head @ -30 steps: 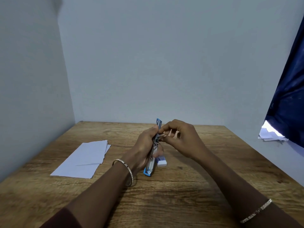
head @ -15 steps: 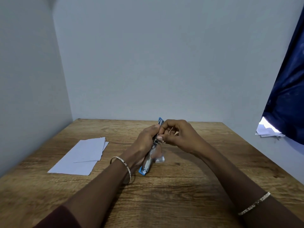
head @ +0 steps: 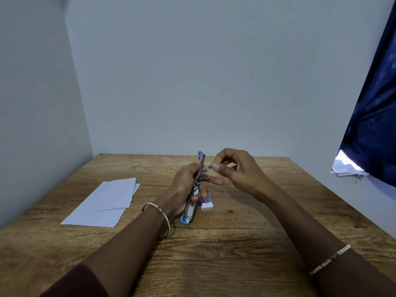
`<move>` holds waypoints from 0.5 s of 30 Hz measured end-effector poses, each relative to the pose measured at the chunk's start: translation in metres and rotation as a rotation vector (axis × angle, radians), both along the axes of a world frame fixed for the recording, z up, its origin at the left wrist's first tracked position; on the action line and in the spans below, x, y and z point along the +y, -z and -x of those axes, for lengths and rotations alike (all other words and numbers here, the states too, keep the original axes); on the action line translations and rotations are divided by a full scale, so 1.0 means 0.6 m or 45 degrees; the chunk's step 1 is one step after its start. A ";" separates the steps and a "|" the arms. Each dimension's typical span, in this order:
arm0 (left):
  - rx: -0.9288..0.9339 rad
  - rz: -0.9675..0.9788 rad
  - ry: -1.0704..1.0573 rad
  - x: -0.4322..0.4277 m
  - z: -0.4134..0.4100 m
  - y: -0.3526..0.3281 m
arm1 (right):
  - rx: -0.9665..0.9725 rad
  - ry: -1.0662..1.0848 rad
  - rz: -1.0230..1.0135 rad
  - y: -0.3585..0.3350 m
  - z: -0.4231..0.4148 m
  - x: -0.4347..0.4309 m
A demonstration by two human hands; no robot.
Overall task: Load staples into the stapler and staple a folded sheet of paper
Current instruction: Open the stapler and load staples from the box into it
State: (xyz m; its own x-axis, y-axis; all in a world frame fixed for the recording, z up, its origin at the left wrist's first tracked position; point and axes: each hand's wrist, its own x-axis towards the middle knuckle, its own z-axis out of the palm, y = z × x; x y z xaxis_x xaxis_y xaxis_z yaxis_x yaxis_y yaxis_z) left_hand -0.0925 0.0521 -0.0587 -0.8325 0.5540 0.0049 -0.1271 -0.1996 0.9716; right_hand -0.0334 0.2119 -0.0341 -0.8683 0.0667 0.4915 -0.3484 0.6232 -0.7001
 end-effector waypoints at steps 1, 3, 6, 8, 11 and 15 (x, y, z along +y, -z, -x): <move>-0.048 -0.025 -0.012 0.000 0.006 0.002 | 0.033 0.066 0.016 -0.005 -0.002 0.007; -0.130 -0.074 -0.045 -0.001 0.017 0.007 | 0.090 0.175 0.008 -0.012 -0.007 0.021; -0.226 -0.156 -0.087 -0.002 0.030 0.011 | 0.092 0.284 -0.218 -0.013 -0.013 0.033; -0.261 -0.200 -0.125 -0.003 0.037 0.013 | 0.006 0.273 -0.373 -0.005 -0.016 0.037; -0.317 -0.283 -0.127 -0.006 0.044 0.013 | -0.145 0.204 -0.473 0.007 -0.019 0.041; -0.336 -0.277 -0.125 -0.008 0.046 0.011 | -0.206 0.229 -0.710 0.014 -0.013 0.042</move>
State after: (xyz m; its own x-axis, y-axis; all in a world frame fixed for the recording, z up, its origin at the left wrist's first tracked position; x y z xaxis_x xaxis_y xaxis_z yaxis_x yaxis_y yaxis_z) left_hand -0.1202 0.0474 -0.0656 -0.8703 0.4806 -0.1080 -0.3376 -0.4223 0.8412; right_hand -0.0255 0.2371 -0.0422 -0.9339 -0.0103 0.3574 -0.1200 0.9506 -0.2862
